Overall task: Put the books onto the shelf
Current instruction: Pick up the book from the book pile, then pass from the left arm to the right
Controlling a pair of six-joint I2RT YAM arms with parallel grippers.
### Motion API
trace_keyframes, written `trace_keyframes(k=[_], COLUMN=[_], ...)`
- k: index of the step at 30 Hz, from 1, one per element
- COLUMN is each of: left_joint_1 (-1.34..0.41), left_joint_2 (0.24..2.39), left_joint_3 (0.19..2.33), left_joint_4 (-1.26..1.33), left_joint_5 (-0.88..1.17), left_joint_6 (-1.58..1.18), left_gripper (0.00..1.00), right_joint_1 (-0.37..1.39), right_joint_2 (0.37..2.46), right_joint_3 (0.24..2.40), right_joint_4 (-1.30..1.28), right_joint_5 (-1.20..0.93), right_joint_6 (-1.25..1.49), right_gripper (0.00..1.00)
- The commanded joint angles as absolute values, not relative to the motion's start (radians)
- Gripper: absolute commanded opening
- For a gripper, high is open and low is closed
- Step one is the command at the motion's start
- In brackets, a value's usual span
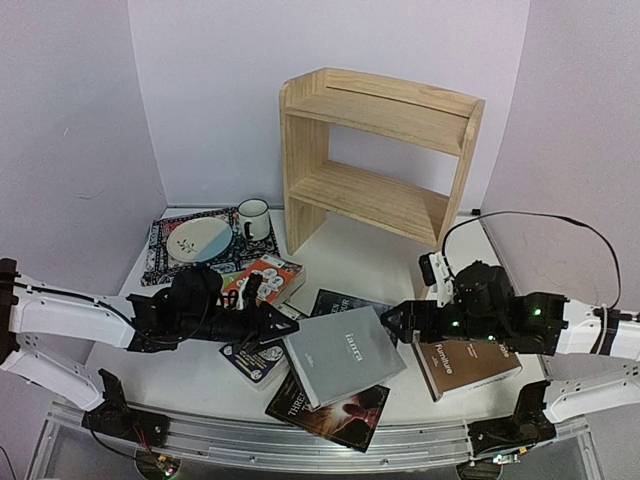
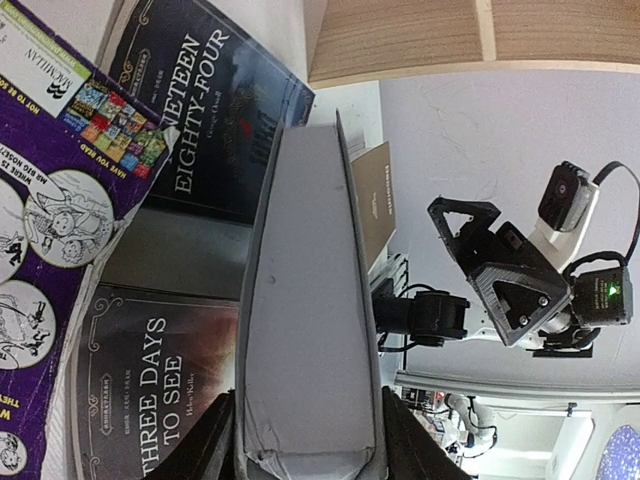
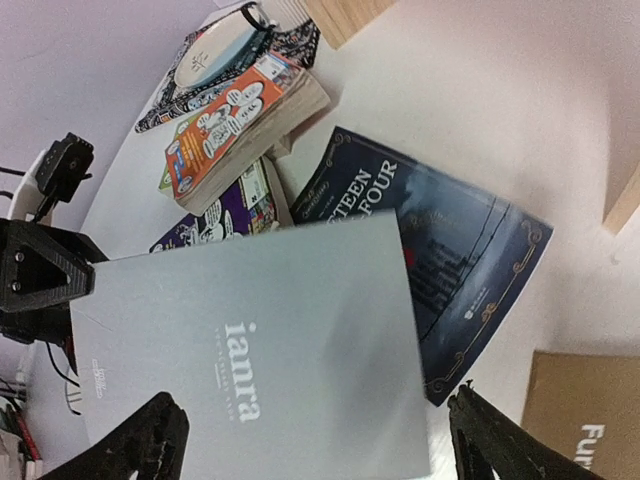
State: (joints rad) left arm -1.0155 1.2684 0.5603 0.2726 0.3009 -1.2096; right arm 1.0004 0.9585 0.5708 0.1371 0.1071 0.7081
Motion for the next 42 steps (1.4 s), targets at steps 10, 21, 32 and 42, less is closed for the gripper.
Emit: trace_keyframes(k=[10,21,32,42], left_joint_1=[-1.005,-0.998,-0.861,-0.832], left_joint_2=[1.2,1.222,1.148,1.118], left_joint_3=[0.532,0.535,0.478,0.449], left_joint_4=[0.313,0.313,0.311,0.311], left_joint_5=[0.285,0.299,0.38,0.389], left_joint_6=[-1.23,-1.235,-1.278,-1.283], left_gripper=[0.42,0.42,0.41,0.41], right_joint_1=[1.008,1.007,1.385,1.614], right_joint_2=[0.886,0.872,1.126,1.384], right_joint_3=[0.726,0.69,0.818,0.85], right_joint_4=[-0.069,-0.062,-0.091,0.09], right_joint_5=[0.296,0.125,0.494,0.779], right_joint_6=[0.389,0.282,-0.063,-0.428], right_gripper=[0.98,0.98,0.98,0.98])
